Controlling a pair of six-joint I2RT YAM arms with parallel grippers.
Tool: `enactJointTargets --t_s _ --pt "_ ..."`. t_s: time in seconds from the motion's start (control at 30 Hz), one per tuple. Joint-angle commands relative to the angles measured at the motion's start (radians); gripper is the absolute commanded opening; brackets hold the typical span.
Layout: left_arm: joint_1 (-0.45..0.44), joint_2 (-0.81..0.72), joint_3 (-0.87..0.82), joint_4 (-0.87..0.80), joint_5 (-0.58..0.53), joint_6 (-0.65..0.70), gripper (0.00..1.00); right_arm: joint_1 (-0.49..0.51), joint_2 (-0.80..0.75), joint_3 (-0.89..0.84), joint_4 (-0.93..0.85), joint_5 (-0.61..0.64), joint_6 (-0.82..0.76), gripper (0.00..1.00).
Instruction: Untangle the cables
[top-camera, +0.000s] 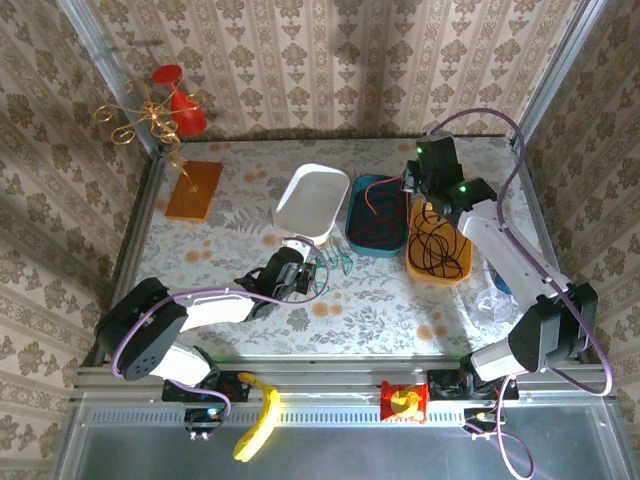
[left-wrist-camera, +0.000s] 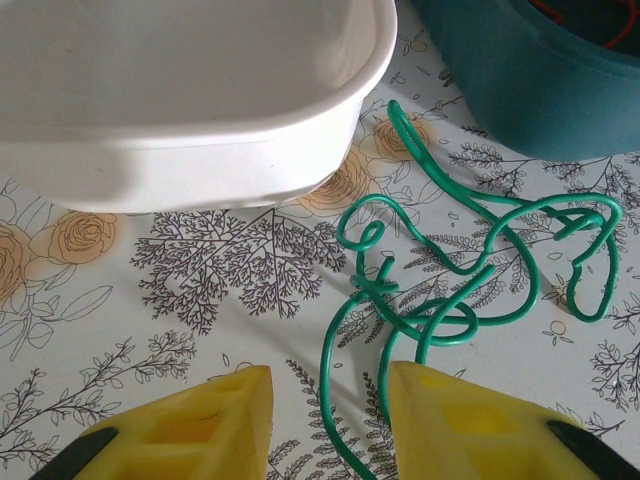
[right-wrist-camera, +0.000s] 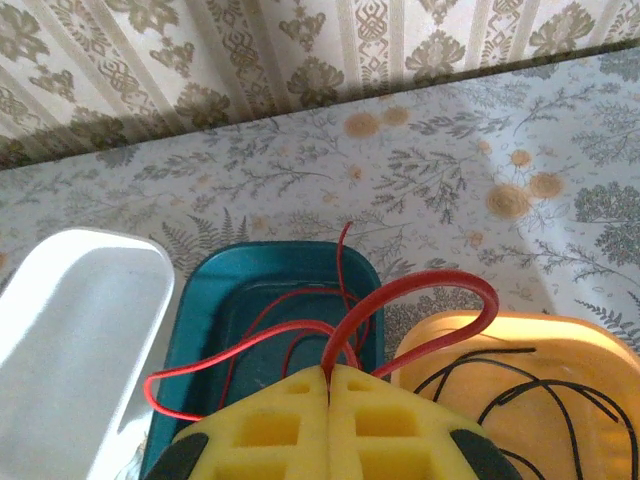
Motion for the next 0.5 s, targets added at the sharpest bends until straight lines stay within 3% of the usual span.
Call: enactJointTargets --t_s 0.0,0.47 --pt "-0.009 0.013 0.008 0.005 0.004 -0.008 0.37 0.007 0.049 -0.016 0.016 0.021 0.006 0.0" --pt "-0.013 0.015 0.008 -0.011 -0.003 -0.014 0.37 0.017 0.301 0.12 0.022 -0.073 0.044 0.0"
